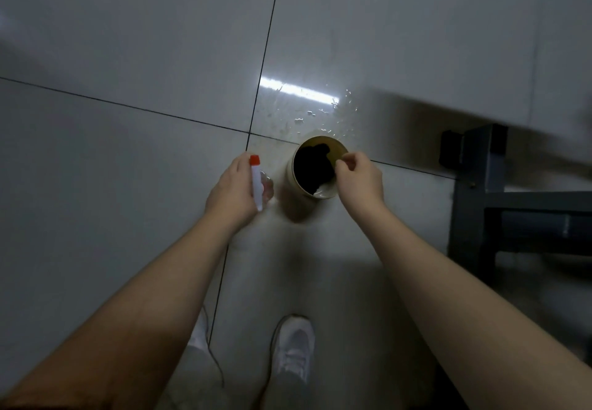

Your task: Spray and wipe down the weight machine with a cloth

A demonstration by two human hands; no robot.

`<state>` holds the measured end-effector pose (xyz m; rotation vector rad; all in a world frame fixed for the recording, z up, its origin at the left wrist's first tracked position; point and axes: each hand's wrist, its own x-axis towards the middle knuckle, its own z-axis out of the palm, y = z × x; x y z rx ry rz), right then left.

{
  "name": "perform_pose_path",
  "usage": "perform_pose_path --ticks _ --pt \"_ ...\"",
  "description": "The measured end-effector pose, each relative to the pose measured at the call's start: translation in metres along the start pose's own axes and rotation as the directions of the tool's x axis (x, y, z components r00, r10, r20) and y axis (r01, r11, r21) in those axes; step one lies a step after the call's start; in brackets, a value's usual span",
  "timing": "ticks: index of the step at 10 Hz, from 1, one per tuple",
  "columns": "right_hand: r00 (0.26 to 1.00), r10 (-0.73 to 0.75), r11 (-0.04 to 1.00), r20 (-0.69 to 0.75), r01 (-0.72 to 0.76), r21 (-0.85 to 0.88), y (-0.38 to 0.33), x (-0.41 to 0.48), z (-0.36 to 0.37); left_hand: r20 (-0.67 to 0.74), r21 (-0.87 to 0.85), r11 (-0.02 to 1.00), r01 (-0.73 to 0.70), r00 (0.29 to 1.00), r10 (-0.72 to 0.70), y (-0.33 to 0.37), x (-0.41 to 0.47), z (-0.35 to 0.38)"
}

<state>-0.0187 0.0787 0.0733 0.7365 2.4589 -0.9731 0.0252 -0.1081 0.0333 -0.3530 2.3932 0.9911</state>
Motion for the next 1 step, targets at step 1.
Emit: perform_pose_path --ticks 1 --pt "1.000 -0.022 1.000 0.013 0.022 0.019 -0.0167 -0.0204 -0.0161 0.026 0.010 0.996 0.091 0.995 -0.091 0.0113 -0.0173 -0.0208"
